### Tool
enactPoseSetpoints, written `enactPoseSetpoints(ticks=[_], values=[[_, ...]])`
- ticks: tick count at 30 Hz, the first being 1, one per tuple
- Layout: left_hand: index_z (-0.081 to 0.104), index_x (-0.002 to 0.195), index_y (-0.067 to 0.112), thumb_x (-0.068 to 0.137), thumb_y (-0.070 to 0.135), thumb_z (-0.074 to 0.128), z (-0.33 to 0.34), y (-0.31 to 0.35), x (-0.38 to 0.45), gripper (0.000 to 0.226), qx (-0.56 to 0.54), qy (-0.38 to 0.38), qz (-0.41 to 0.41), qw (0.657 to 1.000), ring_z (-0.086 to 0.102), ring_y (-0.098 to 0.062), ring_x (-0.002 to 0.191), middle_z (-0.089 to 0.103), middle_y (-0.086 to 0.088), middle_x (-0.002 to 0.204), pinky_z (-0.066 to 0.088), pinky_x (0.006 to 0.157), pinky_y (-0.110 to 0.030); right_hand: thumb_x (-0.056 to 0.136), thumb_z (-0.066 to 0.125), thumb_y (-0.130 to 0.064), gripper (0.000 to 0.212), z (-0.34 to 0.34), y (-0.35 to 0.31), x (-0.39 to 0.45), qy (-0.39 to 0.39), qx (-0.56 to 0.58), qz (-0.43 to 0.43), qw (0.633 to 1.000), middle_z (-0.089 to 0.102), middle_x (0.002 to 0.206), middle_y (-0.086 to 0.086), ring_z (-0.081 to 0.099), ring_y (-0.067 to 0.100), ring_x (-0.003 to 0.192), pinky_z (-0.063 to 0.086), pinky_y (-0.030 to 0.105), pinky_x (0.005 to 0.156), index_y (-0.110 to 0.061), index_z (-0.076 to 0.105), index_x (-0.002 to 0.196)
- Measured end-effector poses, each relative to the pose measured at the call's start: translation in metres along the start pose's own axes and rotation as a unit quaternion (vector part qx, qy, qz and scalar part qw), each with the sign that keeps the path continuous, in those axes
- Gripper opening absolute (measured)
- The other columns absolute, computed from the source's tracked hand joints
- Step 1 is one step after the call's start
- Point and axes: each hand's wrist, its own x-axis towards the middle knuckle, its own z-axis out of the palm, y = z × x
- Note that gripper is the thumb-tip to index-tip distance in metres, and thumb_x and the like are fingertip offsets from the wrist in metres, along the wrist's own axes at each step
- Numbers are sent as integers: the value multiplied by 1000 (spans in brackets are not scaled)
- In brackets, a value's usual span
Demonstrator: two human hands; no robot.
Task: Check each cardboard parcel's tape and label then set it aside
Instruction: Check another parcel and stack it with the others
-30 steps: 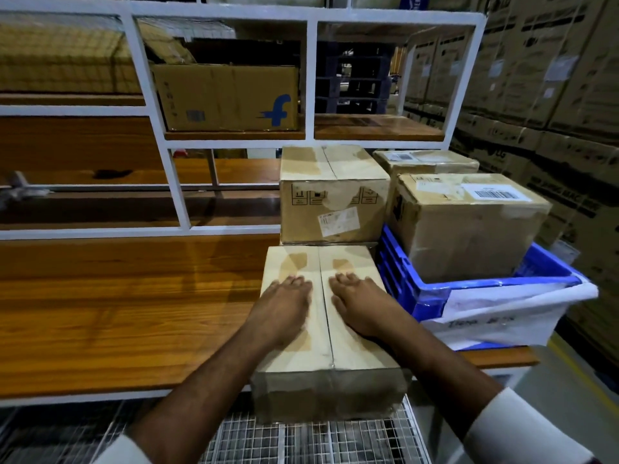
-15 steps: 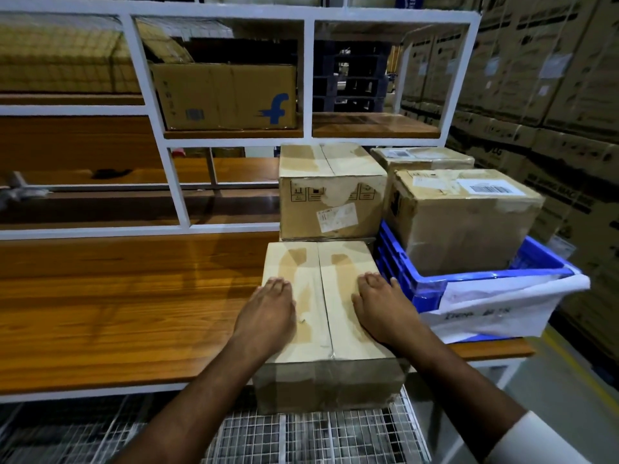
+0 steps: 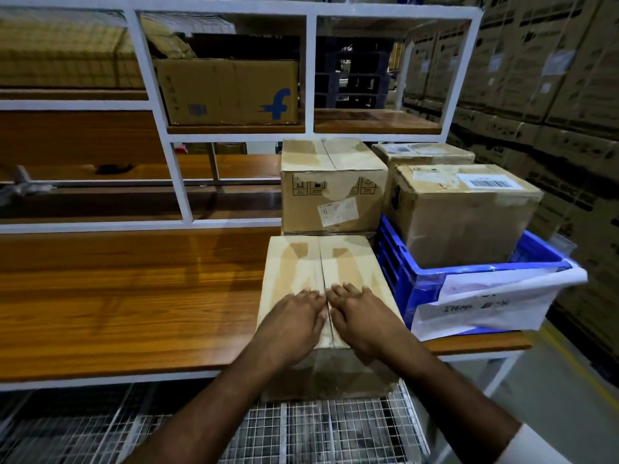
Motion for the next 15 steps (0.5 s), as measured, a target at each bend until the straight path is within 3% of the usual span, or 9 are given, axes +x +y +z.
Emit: enactPoseSetpoints(ticks=[2,7,11,15], values=[[33,152,22,106,35,28,4,0,-1,48,24,-6,-4,1000,26,-11,145,34,1,157,16,120,-29,96,10,-38,64,11,2,1,6,2,10,1000,34,158,3,24,20,148,18,40,119,-17,33,152],[33,152,22,105,35,28,3,1,-1,49,23,-3,-14,1000,25,-10,146,33,2,158,15,120,-30,105,26,-30,51,4,2,0,1,21,14,1000,28,161,3,20,19,149,15,37,120,-18,29,154],[39,148,17,104,36,30,-3,-12,-18,48,32,39,-80,996,32,-14,143,39,-3,154,21,119,-32,104,31,-36,45,-6,14,-15,26,8,73,997,45,148,9,42,25,135,33,41,112,-15,44,143],[26,154,21,106,35,26,3,-25,-40,50,-5,47,-88,995,16,-9,148,25,2,161,3,119,-25,102,23,-37,54,8,23,-36,53,7,95,994,39,154,6,34,19,142,24,40,118,-14,38,148]])
